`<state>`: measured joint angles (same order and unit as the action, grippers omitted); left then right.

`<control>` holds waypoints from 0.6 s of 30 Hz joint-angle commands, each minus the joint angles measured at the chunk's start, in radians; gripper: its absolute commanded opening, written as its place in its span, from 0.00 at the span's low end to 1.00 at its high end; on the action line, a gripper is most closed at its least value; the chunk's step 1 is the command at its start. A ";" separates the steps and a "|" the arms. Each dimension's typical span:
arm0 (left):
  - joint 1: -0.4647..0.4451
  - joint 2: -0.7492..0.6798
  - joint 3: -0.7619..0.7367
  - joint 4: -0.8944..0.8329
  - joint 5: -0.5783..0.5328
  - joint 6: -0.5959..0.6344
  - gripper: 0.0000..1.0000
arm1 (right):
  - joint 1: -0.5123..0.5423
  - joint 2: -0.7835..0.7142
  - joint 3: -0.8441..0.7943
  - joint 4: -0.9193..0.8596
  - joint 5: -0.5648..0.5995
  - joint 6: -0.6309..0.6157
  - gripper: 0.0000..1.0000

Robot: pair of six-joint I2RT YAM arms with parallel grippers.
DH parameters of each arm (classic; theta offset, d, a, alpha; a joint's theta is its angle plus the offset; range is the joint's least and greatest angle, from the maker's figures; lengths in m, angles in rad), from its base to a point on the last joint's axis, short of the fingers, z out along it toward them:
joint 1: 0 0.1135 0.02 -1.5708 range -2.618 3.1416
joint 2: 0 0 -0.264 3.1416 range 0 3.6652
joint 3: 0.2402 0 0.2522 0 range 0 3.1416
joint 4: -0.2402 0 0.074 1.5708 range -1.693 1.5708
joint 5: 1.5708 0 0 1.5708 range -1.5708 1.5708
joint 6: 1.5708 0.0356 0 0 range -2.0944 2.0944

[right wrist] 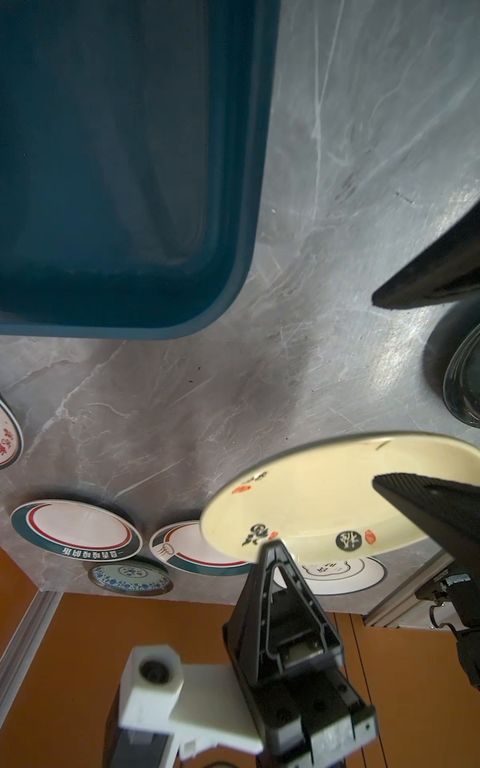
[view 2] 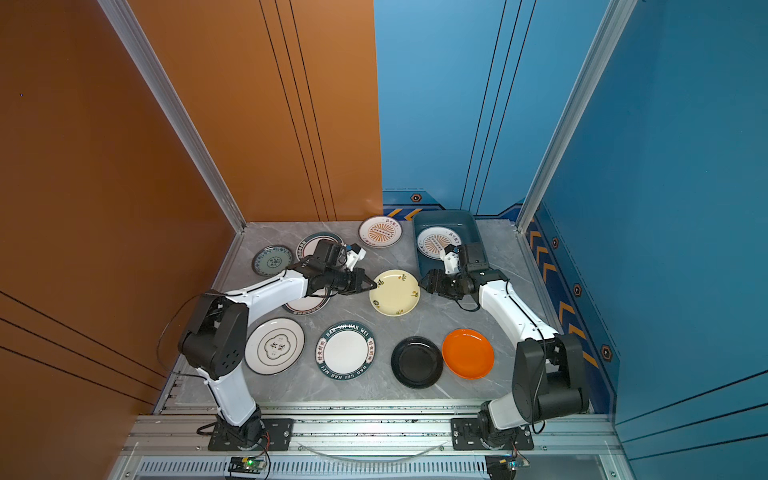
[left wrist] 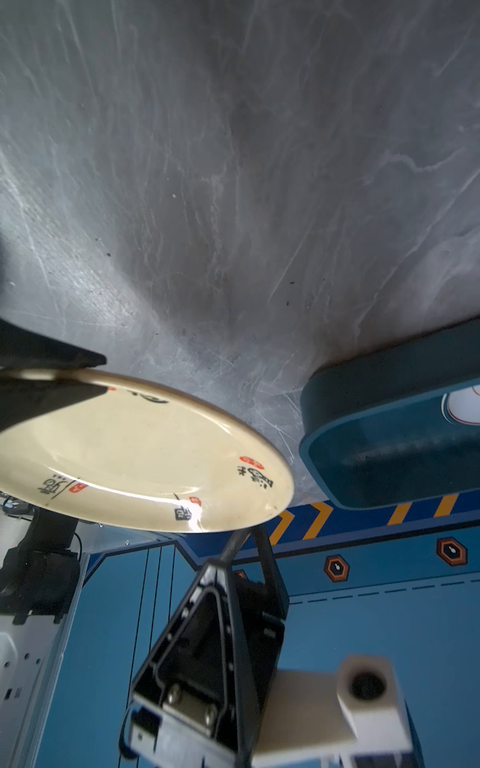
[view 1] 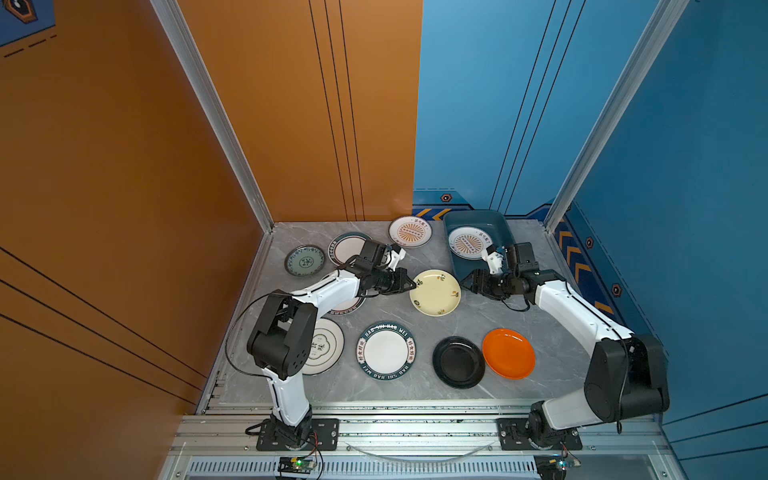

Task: Place the plates into the plastic bin on the countertop
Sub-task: 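Tilt the cream plate up with left gripper while right gripper grasps it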

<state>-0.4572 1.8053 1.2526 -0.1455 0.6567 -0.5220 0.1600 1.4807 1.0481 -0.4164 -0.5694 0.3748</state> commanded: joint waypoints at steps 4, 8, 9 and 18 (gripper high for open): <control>-0.002 -0.052 0.031 -0.016 0.029 -0.015 0.00 | 0.044 -0.034 -0.034 0.109 -0.079 0.034 0.63; -0.009 -0.047 0.046 -0.017 0.025 -0.020 0.00 | 0.064 -0.027 -0.028 0.123 -0.087 0.045 0.56; -0.011 -0.047 0.048 -0.017 0.024 -0.022 0.00 | 0.067 -0.024 -0.025 0.123 -0.086 0.048 0.50; -0.015 -0.049 0.076 -0.011 0.023 -0.039 0.00 | 0.070 0.021 -0.004 0.119 -0.108 0.079 0.15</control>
<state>-0.4671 1.7767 1.2884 -0.1539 0.6594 -0.5484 0.2249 1.4776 1.0283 -0.3065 -0.6552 0.4408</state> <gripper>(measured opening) 0.071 0.198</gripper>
